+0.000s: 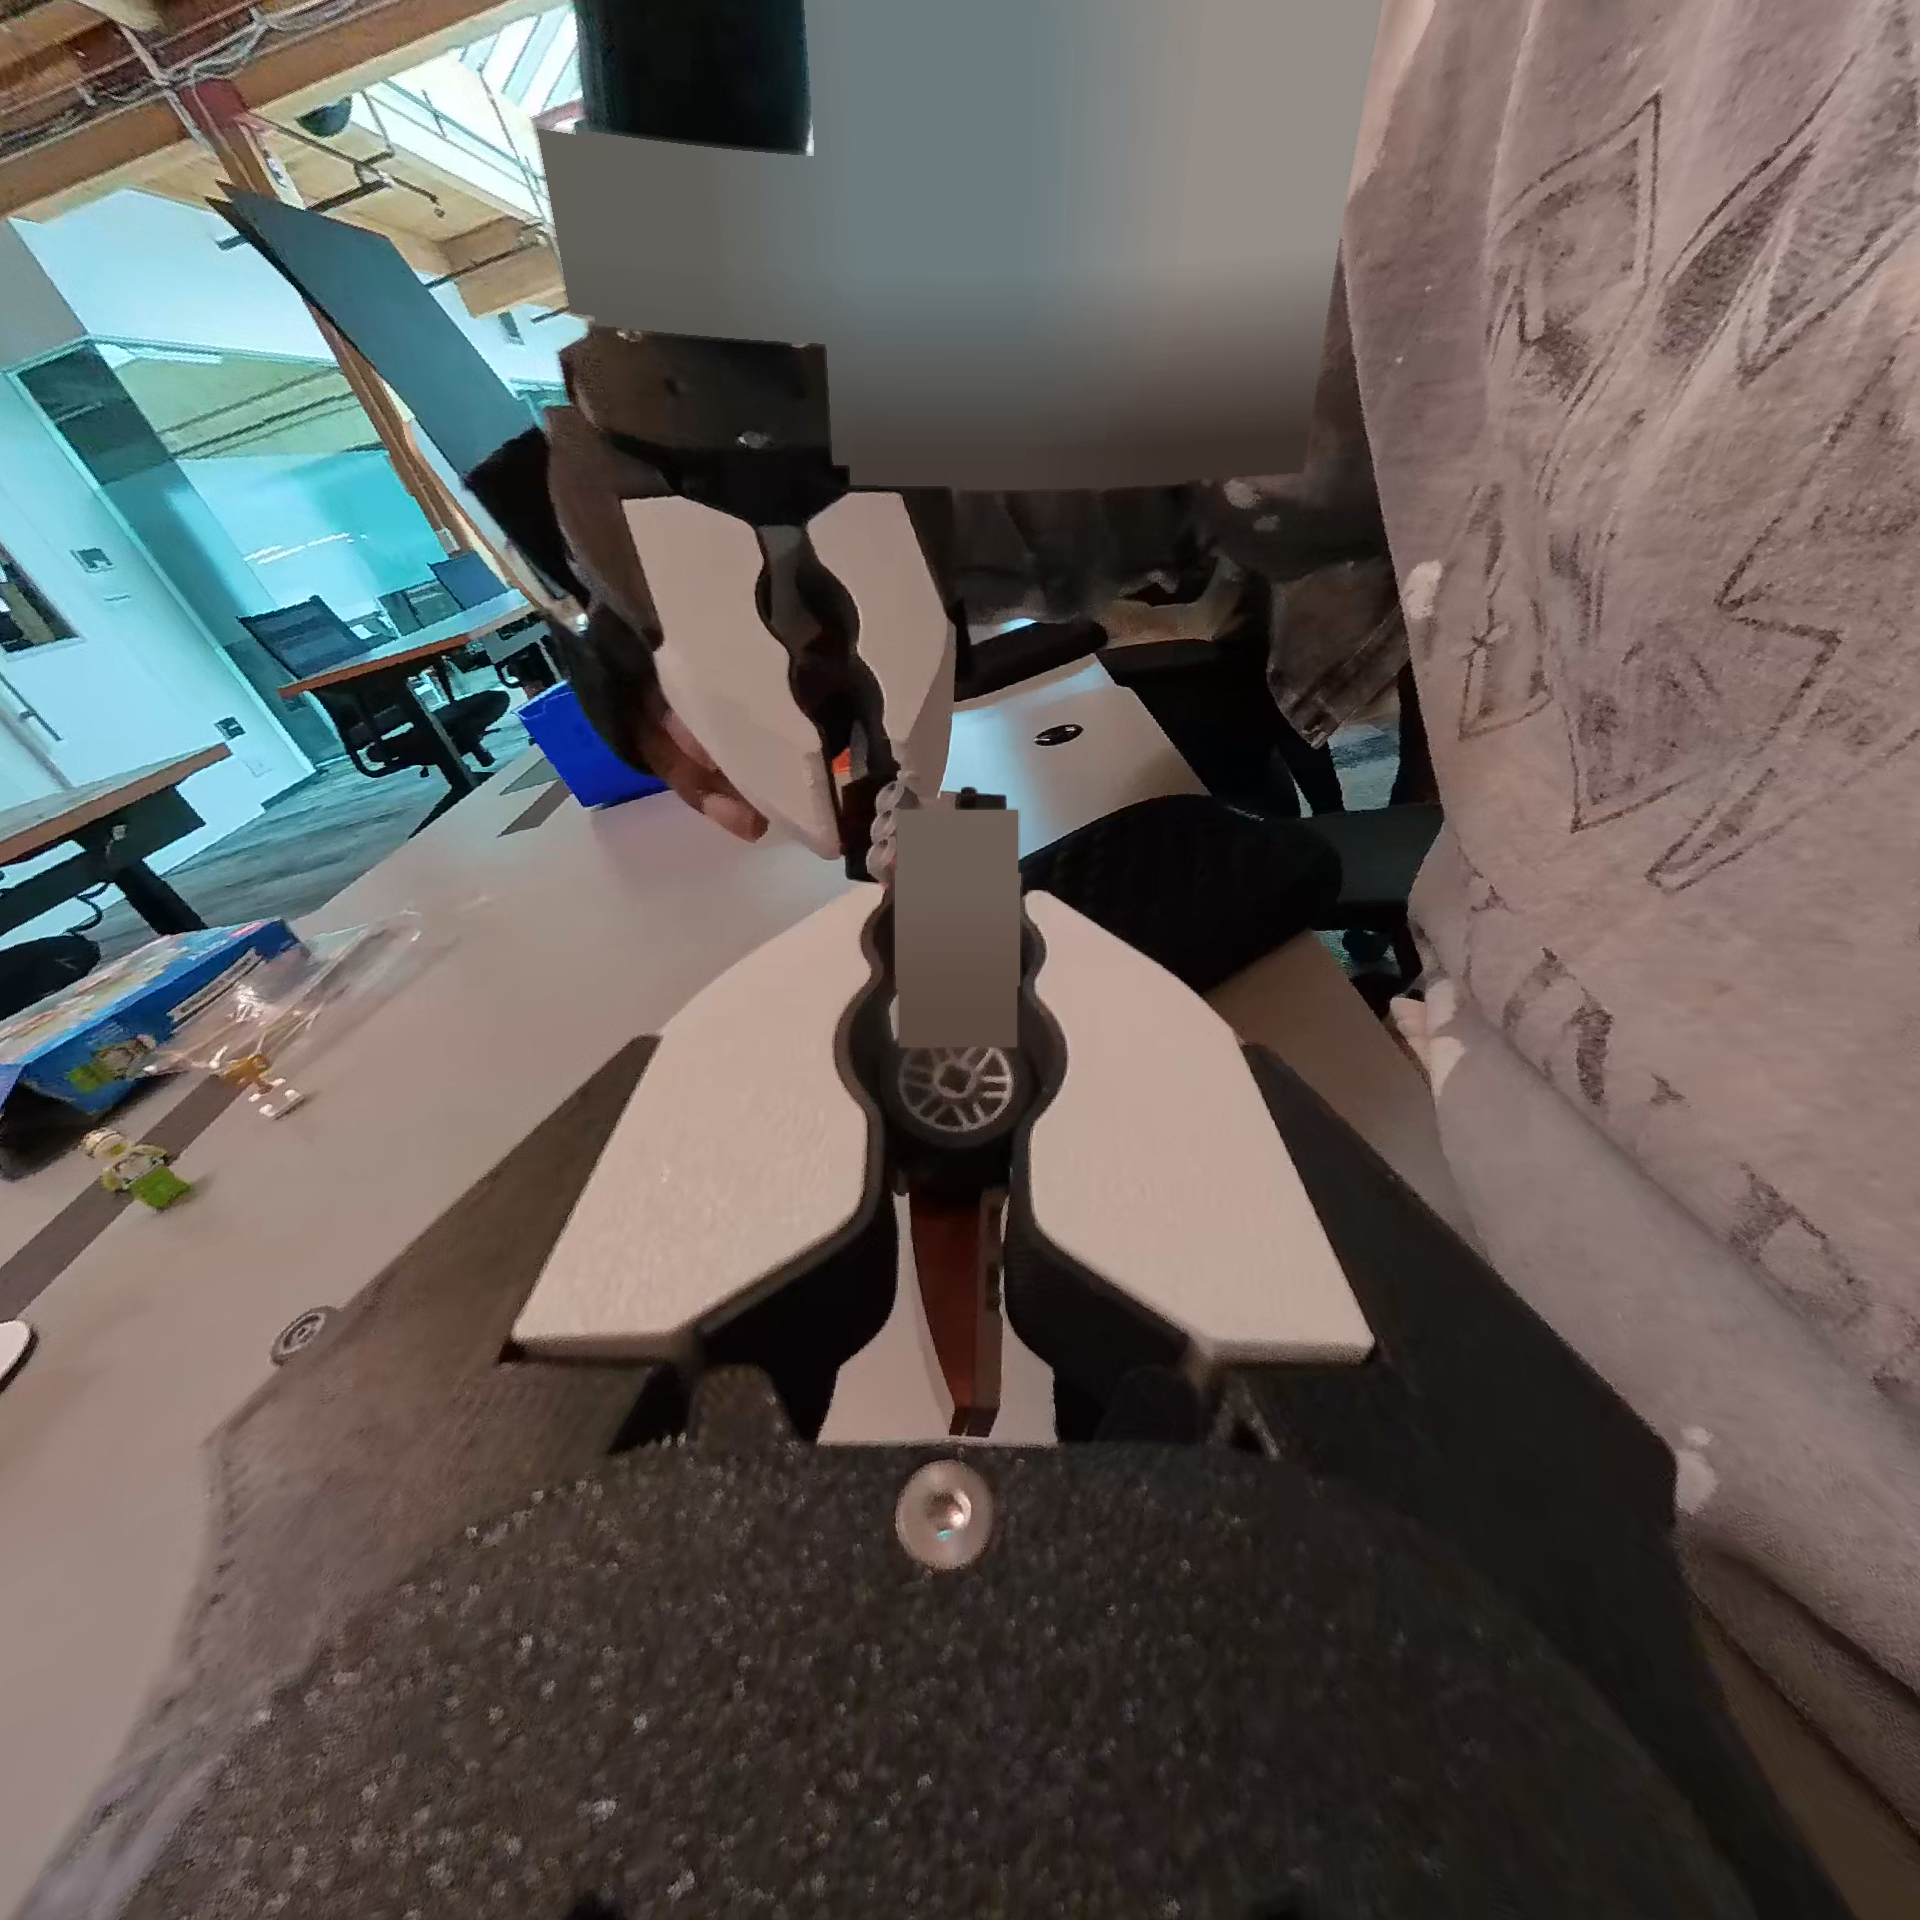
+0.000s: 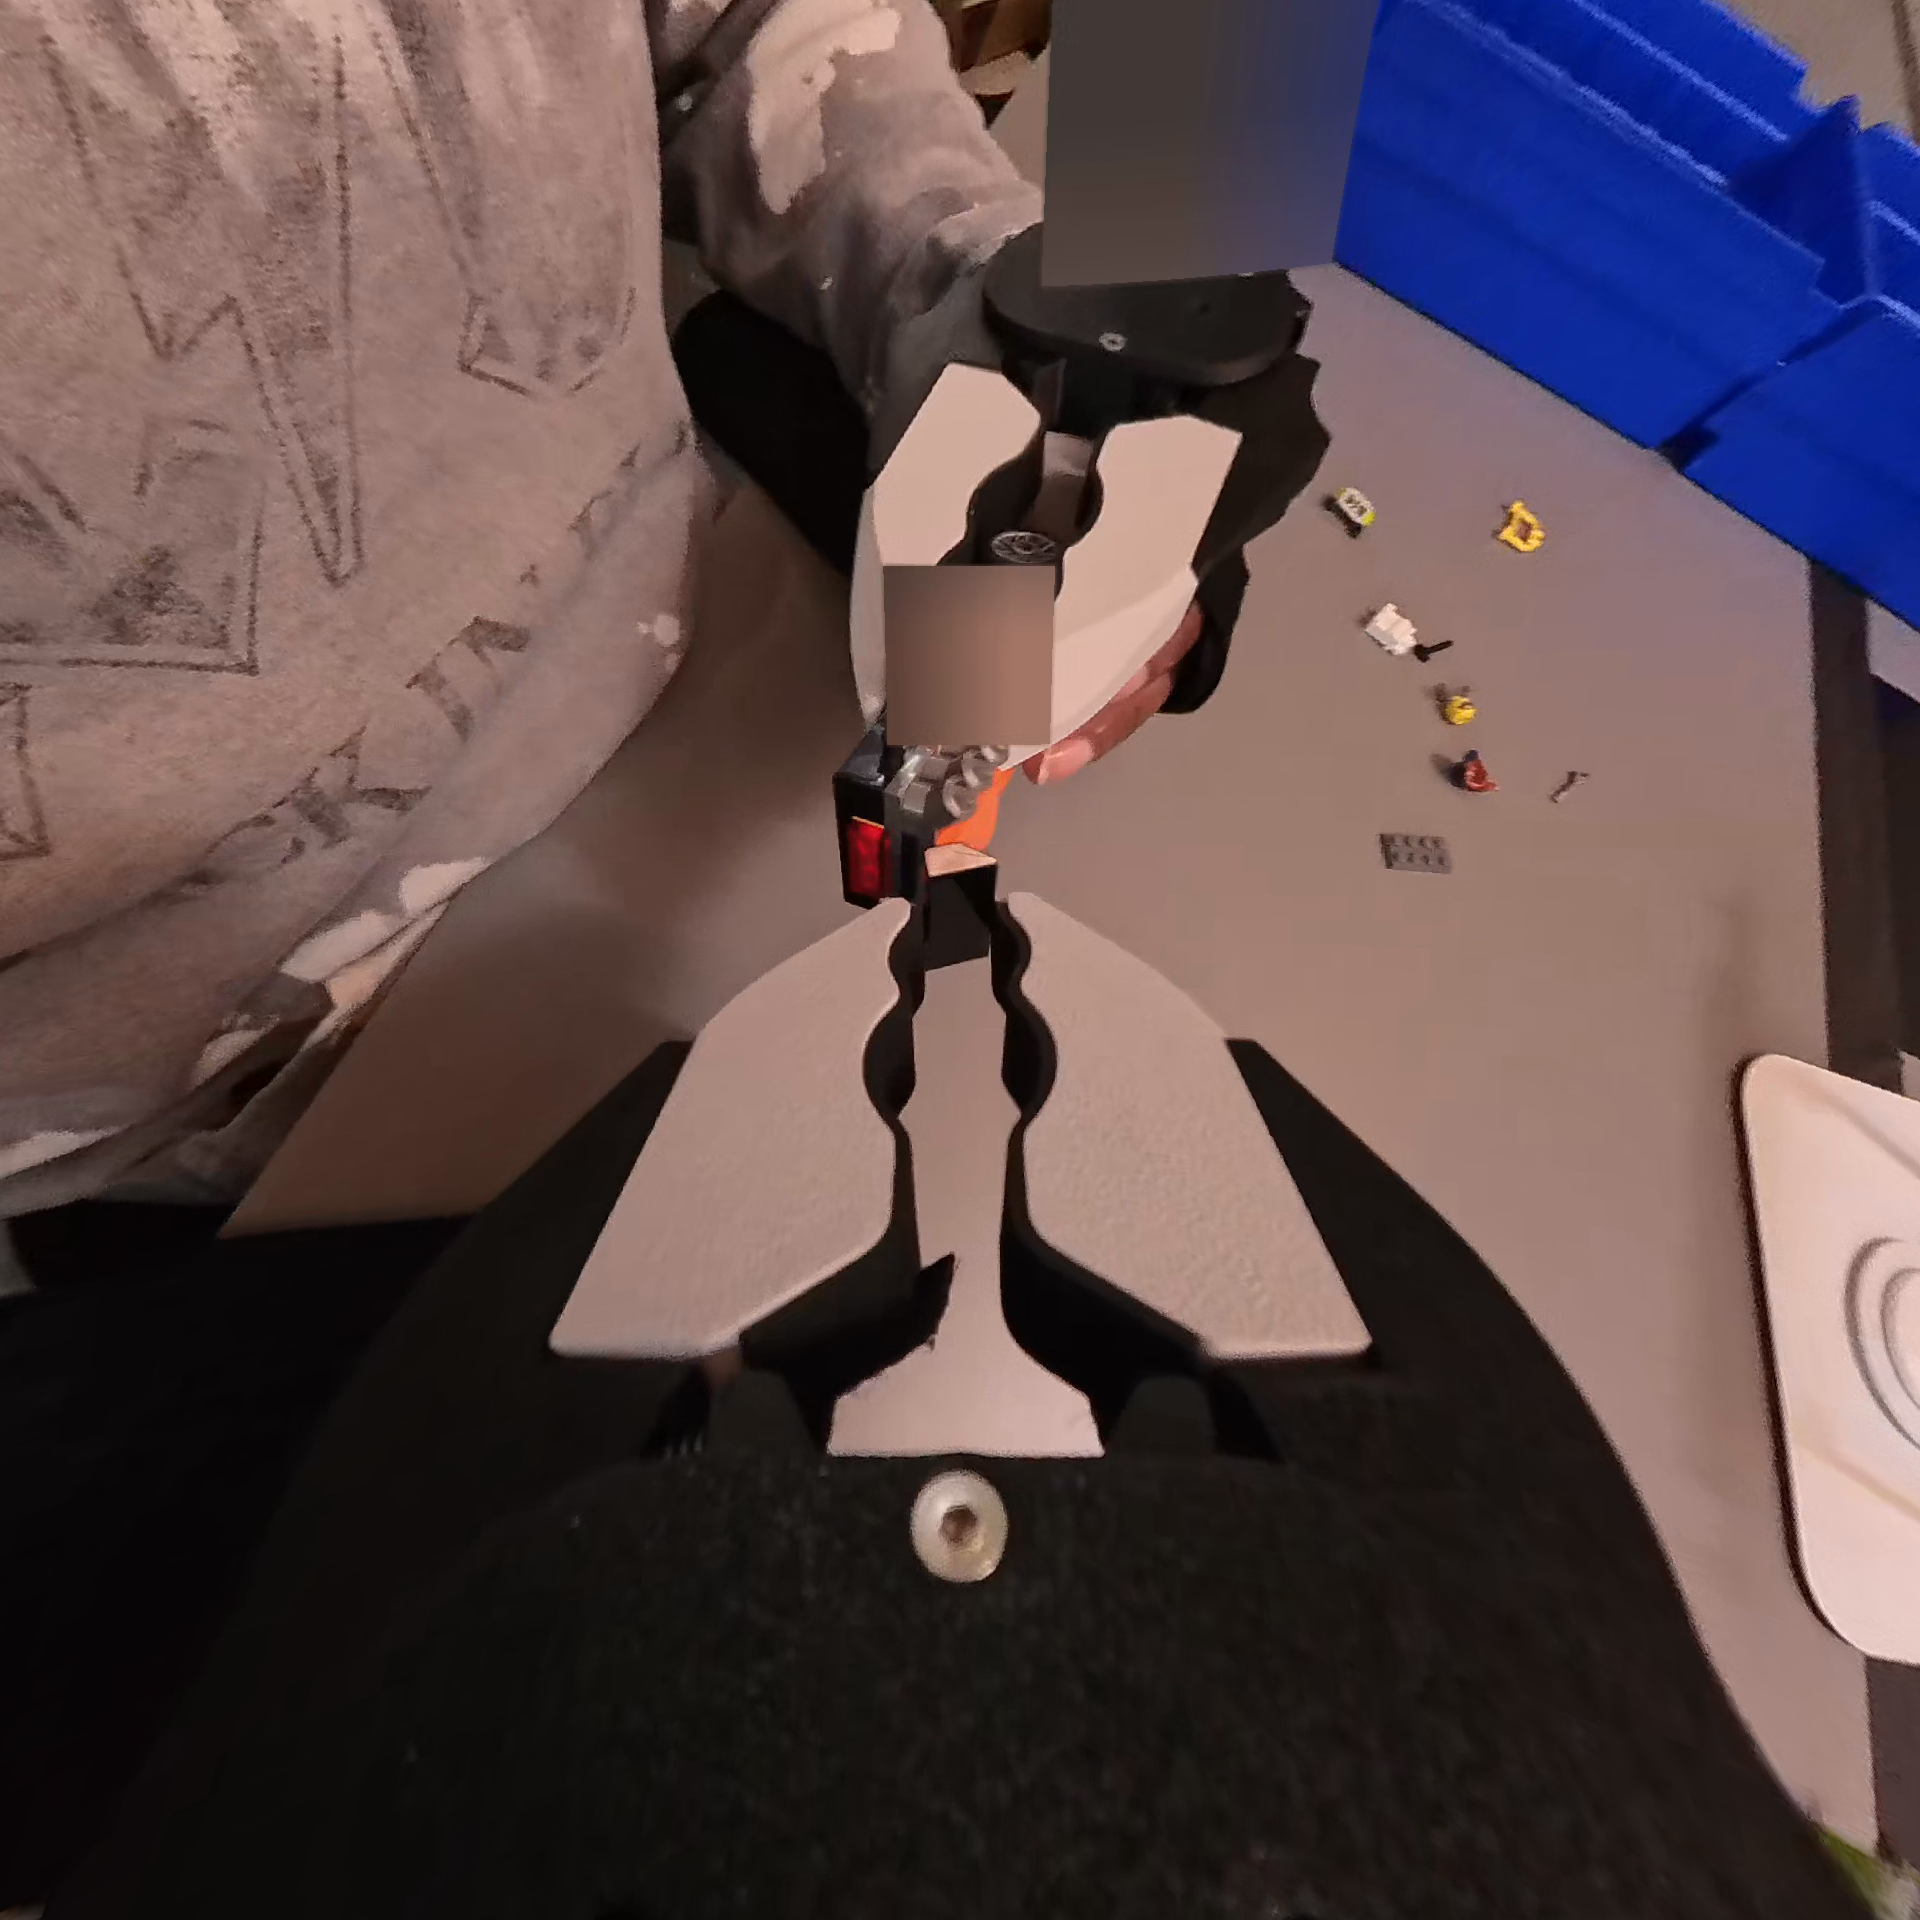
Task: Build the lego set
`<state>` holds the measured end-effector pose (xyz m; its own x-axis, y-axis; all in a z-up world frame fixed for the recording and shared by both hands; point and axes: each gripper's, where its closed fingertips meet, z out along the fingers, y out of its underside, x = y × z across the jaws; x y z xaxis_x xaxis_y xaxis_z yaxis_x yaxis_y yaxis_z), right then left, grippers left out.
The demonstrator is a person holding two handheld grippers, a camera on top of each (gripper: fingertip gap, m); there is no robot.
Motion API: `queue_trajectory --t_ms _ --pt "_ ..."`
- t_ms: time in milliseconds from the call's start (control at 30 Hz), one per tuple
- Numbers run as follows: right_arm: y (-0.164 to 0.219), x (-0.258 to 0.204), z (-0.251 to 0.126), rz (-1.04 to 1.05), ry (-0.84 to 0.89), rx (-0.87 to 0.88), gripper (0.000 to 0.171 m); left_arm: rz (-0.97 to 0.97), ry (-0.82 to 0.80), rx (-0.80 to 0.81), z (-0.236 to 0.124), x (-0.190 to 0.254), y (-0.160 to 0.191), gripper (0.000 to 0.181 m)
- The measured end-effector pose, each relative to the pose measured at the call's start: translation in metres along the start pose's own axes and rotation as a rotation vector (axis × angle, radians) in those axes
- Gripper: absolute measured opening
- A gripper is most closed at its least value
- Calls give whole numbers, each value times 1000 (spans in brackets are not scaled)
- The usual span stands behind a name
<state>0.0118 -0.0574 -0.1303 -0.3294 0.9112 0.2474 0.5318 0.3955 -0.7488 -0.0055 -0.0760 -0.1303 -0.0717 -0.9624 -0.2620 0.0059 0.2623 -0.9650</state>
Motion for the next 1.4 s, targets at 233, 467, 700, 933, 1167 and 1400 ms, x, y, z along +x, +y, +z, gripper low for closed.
queue_trajectory --t_ms 233,467,700,933,1167,1400 --pt "-1 -11 1 -18 -171 -56 11 10 37 -6 3 8 -1 19" --pt "-1 3 -3 32 -101 -68 16 26 -13 6 -3 0 -5 19" --pt "-3 8 -8 34 51 34 14 13 -29 11 -7 -6 -4 19" --pt "-1 -8 1 26 -113 4 8 17 35 -8 0 8 -1 19" --pt "0 -12 0 13 -236 -42 6 21 46 -11 0 10 -1 19" --pt "0 7 -5 74 -118 -25 14 29 -42 -9 -8 -6 -1 19"
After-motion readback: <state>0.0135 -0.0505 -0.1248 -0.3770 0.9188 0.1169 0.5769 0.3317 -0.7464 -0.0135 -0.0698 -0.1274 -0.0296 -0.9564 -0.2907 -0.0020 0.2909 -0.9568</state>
